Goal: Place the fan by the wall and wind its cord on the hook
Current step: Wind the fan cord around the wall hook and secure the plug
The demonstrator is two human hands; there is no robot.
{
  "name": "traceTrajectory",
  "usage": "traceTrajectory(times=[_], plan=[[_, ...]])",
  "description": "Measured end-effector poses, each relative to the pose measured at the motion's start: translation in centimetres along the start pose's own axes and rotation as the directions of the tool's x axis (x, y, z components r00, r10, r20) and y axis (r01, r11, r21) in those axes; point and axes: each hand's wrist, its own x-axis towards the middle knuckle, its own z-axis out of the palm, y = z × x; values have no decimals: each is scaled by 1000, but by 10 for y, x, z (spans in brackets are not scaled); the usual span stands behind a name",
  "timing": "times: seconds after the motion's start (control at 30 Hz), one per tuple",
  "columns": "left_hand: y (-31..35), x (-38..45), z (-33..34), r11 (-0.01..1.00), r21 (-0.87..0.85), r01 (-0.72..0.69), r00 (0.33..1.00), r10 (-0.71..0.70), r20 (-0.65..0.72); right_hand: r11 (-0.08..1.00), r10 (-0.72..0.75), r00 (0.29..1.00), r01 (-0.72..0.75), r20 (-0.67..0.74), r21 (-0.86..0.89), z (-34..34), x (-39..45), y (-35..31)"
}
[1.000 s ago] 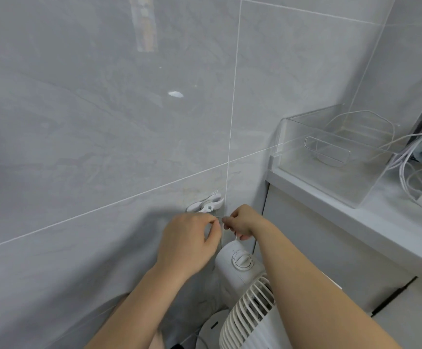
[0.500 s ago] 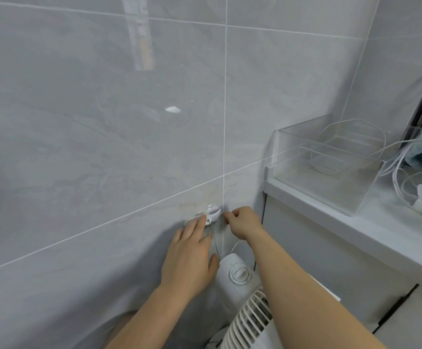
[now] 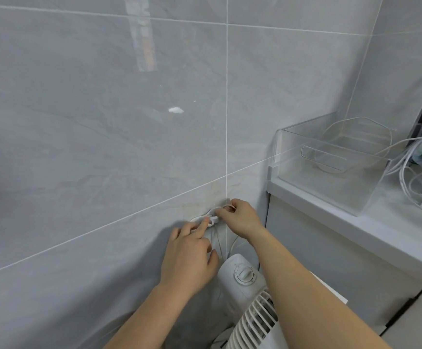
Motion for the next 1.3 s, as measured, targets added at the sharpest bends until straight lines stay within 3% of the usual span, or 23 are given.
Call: traceTrajectory(times=[0.13,0.37,0.5,0.57,0.67,0.73,0.93,1.0,1.13,1.23,1.3], plan=[[0,2,0,1000,-24,4,999,-5,-46,988,-102,994,98,-28,-122,3,-2,-2],[1,0,1,998,-54,9,996,-13,-87,991,-137,987,137,86,4,0,-10,-6],[8,-10,2,973,-230,3,985,-43,-169,984,-147,975,126,167,128,0,-14,-9],[13,-17,5,920,-390,31,979,-106,-173,981,-157,965,129,209,143,2,-15,-13],[17,-19,7,803,-579,139,978,-204,-49,981,-176,958,151,227,123,8,-15,-15],[16,-17,6,742,-635,213,968,-248,35,980,-183,955,159,232,121,9,-16,-14],[-5,-12,-10,604,-701,378,894,-435,107,983,-170,959,148,226,110,3,-19,-13],[-16,-14,-12,645,-648,406,887,-449,108,986,-168,963,160,212,54,2,-19,-12],[-27,-21,-14,824,-409,391,906,-424,12,982,-173,968,184,184,-45,2,-20,-12],[-26,-23,-11,823,-407,397,897,-442,-19,985,-133,973,150,190,-79,0,-23,-12],[-23,-23,-8,819,-406,406,891,-453,-22,980,-59,960,108,274,-165,0,-24,-10]])
